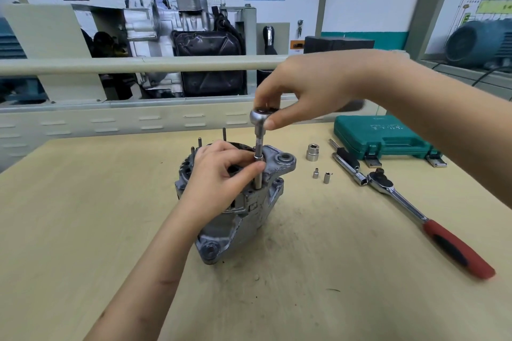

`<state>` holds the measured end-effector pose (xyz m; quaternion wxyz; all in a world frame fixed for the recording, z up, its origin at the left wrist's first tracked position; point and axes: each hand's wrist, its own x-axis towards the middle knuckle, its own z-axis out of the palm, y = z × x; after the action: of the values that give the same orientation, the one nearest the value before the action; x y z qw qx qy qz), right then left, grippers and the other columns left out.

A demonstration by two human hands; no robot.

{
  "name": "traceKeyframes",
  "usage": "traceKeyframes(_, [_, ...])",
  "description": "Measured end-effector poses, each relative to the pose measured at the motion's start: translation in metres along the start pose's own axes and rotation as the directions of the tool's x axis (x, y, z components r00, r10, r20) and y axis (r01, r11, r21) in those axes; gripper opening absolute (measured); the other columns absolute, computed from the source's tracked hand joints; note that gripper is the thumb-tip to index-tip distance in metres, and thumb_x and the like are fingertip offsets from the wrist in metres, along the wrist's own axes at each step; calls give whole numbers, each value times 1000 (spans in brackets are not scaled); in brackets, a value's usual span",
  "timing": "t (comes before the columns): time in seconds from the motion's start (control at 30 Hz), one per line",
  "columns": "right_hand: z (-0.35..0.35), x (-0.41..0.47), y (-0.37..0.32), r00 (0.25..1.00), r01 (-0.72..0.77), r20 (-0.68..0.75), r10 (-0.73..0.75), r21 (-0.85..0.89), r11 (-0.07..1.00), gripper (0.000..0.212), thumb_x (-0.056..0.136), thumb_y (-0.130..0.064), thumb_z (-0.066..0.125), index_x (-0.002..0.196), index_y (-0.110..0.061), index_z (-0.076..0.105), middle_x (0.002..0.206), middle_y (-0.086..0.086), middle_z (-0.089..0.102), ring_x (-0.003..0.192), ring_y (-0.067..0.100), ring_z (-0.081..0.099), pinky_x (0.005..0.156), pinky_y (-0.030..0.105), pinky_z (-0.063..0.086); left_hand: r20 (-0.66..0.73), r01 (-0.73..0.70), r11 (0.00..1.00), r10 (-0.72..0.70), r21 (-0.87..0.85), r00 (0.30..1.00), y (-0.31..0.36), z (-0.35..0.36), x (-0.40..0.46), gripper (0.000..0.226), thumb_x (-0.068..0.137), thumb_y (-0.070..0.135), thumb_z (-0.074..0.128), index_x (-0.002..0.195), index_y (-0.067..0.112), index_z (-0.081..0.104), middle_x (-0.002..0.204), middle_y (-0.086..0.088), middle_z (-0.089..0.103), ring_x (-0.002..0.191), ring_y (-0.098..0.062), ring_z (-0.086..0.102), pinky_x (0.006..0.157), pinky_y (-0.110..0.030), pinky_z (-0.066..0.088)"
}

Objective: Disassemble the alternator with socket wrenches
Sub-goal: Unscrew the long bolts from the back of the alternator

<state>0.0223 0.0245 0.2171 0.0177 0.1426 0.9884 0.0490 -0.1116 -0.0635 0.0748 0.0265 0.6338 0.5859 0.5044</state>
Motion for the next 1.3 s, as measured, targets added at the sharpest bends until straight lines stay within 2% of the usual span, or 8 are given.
traceKeyframes(0.17, [10,4,-13,989,-108,-121,85,-201,974,53,83,-57,38,62,-10,49,52,-1,44,47,14,34,47,28,27,-51,26,1000,-26,7,998,4,2,-1,11,75,30,70,74,37,62,79,16,51,88,-5,48,96,-51,36])
traceKeyframes(0.37, [2,-1,-6,999,39,-20,-43,-150,988,37,87,-43,48,96,-9,60,84,-1,61,79,20,54,73,33,43,-79,25,1000,-24,8,997,6,4,-1,19,71,30,74,64,34,57,68,25,49,82,4,45,90,-47,39])
traceKeyframes(0.6, [-1,-3,-7,993,112,-23,-112,-27,993,25,90,-28,53,70,-38,42,76,-19,51,85,14,51,74,26,37,12,-24,1000,24,11,1000,-2,-1,-2,8,82,32,66,90,32,69,80,22,52,91,12,42,97,-47,33])
traceKeyframes(0.73, [-2,0,-8,1000,-2,12,2,-20,1000,24,88,-39,51,102,-22,60,95,-9,64,90,14,58,85,33,45,-21,8,1000,-8,6,1000,-1,1,-1,3,79,27,68,82,28,70,78,22,49,87,13,44,97,-48,35])
traceKeyframes(0.83, [0,2,-9,998,-62,-15,61,-89,994,40,86,-47,46,106,-16,62,87,-5,67,79,14,59,72,30,46,-45,27,999,-26,24,999,0,3,0,11,78,25,70,85,17,73,76,21,49,85,13,45,97,-49,34])
traceKeyframes(1.0, [11,4,-16,979,-144,-162,123,-125,982,55,85,-54,42,63,-8,60,51,-1,53,44,7,45,41,15,34,-65,39,999,-38,14,997,2,4,-2,17,75,31,71,68,41,60,77,17,49,87,25,35,96,-38,30])
traceKeyframes(1.17, [4,3,-14,998,-46,-53,40,-122,991,42,84,-50,47,76,-10,56,64,-7,61,58,6,50,55,11,37,-61,46,999,-47,-9,997,6,3,-1,18,71,38,71,67,46,55,76,18,50,89,-5,46,95,-48,37])
traceKeyframes(1.3, [1,0,-8,1000,26,11,-25,-107,994,32,87,-42,50,102,-15,58,92,-4,59,86,18,55,80,34,45,-49,0,1000,-2,-26,999,5,2,-3,9,64,53,60,71,49,55,75,25,49,87,8,43,94,-48,37])
